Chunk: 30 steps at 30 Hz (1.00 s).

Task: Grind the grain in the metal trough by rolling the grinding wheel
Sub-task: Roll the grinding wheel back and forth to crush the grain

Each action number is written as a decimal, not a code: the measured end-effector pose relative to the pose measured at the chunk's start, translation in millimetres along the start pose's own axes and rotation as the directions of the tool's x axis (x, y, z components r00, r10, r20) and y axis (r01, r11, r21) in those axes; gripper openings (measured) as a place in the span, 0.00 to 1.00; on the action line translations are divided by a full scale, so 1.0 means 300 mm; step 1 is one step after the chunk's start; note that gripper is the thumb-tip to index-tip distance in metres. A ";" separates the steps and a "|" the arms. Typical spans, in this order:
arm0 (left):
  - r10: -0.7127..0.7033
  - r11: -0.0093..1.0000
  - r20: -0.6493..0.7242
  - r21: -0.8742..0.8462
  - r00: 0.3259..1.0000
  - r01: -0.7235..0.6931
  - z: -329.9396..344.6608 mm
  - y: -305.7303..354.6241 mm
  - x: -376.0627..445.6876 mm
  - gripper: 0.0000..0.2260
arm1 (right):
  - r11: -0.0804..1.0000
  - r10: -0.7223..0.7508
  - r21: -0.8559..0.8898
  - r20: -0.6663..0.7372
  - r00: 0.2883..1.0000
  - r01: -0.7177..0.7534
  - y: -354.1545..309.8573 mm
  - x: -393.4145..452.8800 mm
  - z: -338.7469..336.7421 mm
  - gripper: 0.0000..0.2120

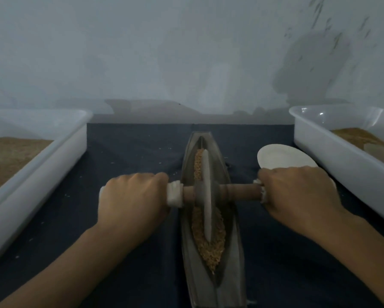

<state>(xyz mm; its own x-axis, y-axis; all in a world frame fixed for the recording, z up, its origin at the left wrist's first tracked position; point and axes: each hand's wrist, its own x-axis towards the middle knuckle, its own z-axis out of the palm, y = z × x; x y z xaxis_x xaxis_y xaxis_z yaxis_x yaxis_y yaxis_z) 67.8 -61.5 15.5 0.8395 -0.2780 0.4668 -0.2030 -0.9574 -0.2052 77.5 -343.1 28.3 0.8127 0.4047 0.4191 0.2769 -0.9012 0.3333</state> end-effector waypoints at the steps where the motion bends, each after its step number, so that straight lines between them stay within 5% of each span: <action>1: -0.018 1.000 -0.008 -0.019 1.000 0.018 0.001 0.003 0.004 0.23 | 1.000 0.003 0.005 0.015 1.000 -0.003 0.000 0.011 0.003 0.13; 6: -0.089 0.996 -0.071 -0.027 0.993 0.088 0.075 0.007 0.123 0.20 | 0.997 0.043 -0.067 -0.009 0.999 -0.044 0.014 0.158 0.093 0.16; 10: -0.073 0.996 -0.110 0.047 0.991 0.078 0.095 0.003 0.214 0.17 | 0.991 0.106 -0.075 -0.016 0.994 -0.107 0.026 0.219 0.122 0.07; 17: 0.028 0.999 -0.049 0.043 0.998 -0.026 0.004 0.013 0.055 0.19 | 0.997 0.062 0.030 0.140 0.988 -0.067 -0.001 0.012 0.052 0.08; 30: -0.099 0.995 -0.106 0.008 0.989 0.101 0.110 0.004 0.192 0.14 | 0.994 0.084 -0.070 -0.047 0.995 -0.087 0.015 0.207 0.118 0.09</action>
<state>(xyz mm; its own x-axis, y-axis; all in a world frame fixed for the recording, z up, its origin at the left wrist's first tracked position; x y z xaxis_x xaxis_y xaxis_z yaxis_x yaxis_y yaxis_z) 132.6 -76.2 13.9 0.7972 -0.1883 0.5736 -0.1134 -0.9799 -0.1640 147.5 -327.6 25.9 0.8080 0.3348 0.4849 0.1686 -0.9199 0.3541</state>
